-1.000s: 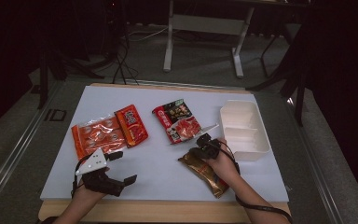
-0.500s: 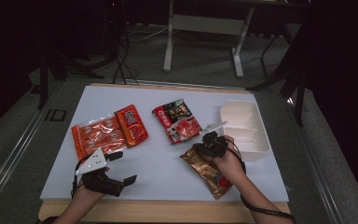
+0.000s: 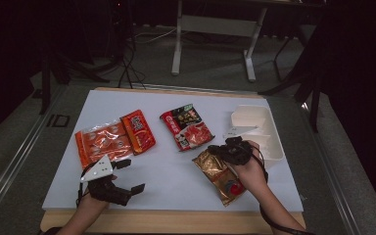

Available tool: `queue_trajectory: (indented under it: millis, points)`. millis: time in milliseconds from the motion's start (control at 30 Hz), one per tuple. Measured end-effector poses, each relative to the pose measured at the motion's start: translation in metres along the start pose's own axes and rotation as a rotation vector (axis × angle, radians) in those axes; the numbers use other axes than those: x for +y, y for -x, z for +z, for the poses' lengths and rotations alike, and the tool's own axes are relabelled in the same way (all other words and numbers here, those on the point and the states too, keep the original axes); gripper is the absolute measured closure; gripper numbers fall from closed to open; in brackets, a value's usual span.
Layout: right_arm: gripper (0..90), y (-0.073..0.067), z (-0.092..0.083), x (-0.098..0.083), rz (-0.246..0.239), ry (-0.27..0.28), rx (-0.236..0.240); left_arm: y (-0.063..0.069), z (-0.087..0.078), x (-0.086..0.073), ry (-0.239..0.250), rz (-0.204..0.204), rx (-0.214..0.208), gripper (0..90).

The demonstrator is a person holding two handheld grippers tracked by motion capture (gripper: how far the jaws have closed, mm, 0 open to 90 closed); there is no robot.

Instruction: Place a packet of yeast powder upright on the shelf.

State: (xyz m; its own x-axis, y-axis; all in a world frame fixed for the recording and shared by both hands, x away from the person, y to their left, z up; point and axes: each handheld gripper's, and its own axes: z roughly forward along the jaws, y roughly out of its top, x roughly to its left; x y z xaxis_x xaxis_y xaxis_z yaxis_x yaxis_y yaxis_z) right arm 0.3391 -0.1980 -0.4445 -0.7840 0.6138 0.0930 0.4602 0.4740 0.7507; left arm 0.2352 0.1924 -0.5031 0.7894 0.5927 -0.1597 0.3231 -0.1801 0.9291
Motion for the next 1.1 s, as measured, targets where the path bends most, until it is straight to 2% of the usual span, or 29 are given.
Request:
queue_trajectory:
  millis: [100,133,267,533,733,833,1100]
  points:
    - [89.2,-0.002,-0.005,0.001,0.004,0.018,0.01,-0.001,0.0,0.0,0.014,0.003,0.01,1.7]
    - [89.2,-0.004,-0.011,0.004,0.009,0.043,0.024,-0.001,0.0,-0.001,0.017,0.002,0.014,1.7]
    - [89.2,-0.006,-0.021,0.01,0.017,0.085,0.045,-0.003,0.0,-0.001,0.026,0.0,0.023,1.7]
    - [89.3,-0.011,-0.036,0.03,-0.022,0.147,0.032,-0.003,-0.001,-0.001,0.034,0.011,0.033,1.7]
    - [89.3,-0.011,-0.045,0.049,-0.049,0.188,0.017,-0.004,-0.002,-0.001,0.044,0.003,0.036,1.7]
    - [89.3,-0.008,-0.047,0.059,-0.057,0.209,0.011,-0.005,-0.002,-0.001,0.046,0.0,0.033,1.7]
    - [89.3,0.01,-0.056,0.083,-0.035,0.263,-0.016,-0.005,-0.001,-0.002,0.039,-0.005,0.031,1.7]
